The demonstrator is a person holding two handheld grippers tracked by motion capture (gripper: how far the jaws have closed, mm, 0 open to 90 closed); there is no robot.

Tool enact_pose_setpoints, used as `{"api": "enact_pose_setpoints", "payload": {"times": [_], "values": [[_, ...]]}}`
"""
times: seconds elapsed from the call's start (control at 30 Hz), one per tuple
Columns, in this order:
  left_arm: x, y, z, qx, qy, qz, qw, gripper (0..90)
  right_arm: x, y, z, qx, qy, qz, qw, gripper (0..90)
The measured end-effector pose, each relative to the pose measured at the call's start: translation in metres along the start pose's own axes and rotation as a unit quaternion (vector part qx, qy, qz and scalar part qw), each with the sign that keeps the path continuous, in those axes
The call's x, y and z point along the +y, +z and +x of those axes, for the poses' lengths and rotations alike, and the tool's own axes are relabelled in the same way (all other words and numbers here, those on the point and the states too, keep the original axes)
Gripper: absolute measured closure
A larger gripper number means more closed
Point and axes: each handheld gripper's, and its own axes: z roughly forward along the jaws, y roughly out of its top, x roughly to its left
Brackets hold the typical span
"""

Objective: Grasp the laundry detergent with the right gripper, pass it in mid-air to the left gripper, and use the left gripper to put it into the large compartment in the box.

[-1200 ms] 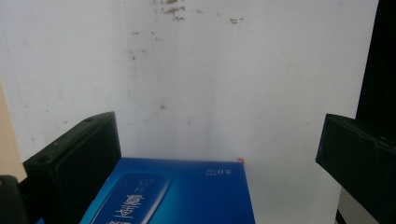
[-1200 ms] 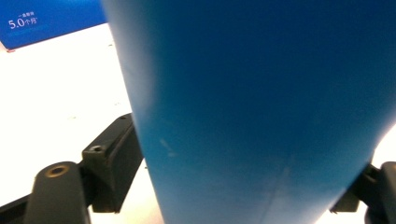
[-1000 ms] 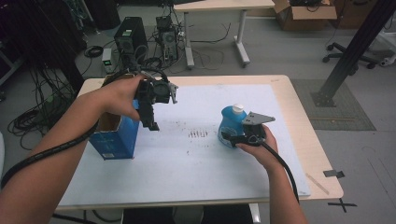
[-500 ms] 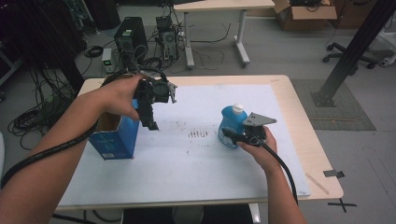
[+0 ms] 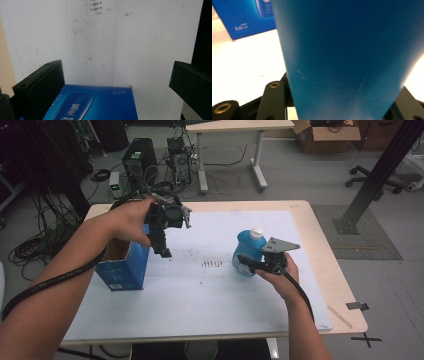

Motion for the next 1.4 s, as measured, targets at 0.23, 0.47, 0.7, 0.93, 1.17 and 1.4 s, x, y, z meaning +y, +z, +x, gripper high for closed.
{"api": "enact_pose_setpoints", "payload": {"times": [0.23, 0.47, 0.7, 0.93, 1.17, 1.4], "values": [[0.005, -0.009, 0.0, 0.004, 0.003, -0.009, 0.9999, 0.2, 0.022, -0.008, 0.005, 0.023, -0.033, 0.007, 0.9992, 45.7], [0.01, -0.017, 0.0, 0.007, 0.008, -0.016, 0.9998, 0.2, 0.041, -0.018, 0.007, 0.06, -0.062, 0.015, 0.9961, 45.7], [0.012, -0.021, -0.001, 0.006, 0.009, -0.015, 0.9998, 0.2, 0.058, -0.022, 0.012, 0.118, -0.089, 0.022, 0.9888, 45.5], [0.016, -0.025, -0.006, 0.002, 0.014, -0.018, 0.9997, 0.2, 0.064, -0.016, 0.021, 0.147, -0.114, 0.037, 0.9819, 45.5], [0.026, -0.029, -0.012, -0.002, 0.027, -0.019, 0.9995, 0.2, 0.064, -0.005, 0.029, 0.171, -0.124, 0.042, 0.9766, 45.4], [0.031, -0.029, -0.016, -0.006, 0.033, -0.02, 0.9992, 0.2, 0.063, 0.012, 0.039, 0.19, -0.127, 0.043, 0.9726, 45.4]]}}
